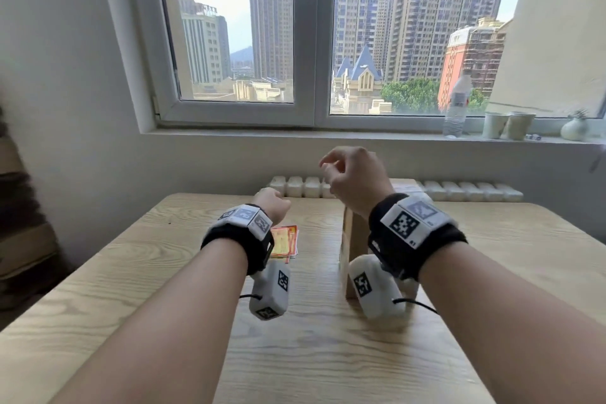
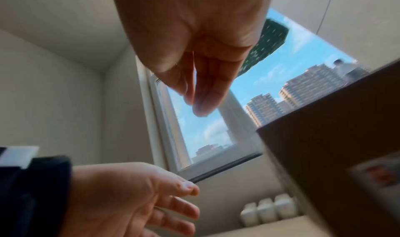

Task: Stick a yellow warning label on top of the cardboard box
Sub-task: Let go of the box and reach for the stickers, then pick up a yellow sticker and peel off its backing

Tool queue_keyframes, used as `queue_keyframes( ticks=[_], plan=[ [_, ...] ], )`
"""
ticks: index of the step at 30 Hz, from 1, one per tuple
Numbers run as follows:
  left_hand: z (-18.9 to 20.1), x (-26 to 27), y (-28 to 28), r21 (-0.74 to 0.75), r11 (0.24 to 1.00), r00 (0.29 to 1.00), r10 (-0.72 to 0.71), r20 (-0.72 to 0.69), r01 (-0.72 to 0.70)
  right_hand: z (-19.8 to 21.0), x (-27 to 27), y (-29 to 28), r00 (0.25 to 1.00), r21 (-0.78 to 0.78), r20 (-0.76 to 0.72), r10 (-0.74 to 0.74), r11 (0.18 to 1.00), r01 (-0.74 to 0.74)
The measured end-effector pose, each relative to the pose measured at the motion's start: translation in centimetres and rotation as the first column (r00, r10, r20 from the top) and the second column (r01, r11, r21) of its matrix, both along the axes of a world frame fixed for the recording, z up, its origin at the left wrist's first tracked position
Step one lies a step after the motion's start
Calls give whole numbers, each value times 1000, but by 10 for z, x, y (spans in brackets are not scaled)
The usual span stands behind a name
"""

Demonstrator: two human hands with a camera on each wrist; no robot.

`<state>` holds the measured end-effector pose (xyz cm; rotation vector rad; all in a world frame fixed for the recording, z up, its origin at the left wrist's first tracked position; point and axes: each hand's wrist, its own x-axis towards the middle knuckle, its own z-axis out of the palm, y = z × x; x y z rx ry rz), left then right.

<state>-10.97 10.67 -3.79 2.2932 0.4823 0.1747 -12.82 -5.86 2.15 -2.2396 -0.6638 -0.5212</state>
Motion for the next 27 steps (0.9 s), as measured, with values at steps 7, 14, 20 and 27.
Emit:
queue_keyframes(
  ticks=[7, 14, 20, 27],
  plan=[
    [-62, 15, 72, -27, 996, 989, 77, -127, -81, -75, 47, 89, 963, -433, -257, -77, 900, -43],
    [-102, 47, 103, -89, 986, 964, 120, -239, -144, -141, 97, 119, 906, -636, -407, -118, 748, -188],
    [-115, 65, 112, -403, 885, 967, 163, -198, -232, -172, 109, 123, 906, -658, -394, -152, 735, -163],
    [-112, 45, 110, -455, 837, 952, 269, -144, -305, -172, 104, 119, 910, -626, -390, -143, 766, -147]
  ],
)
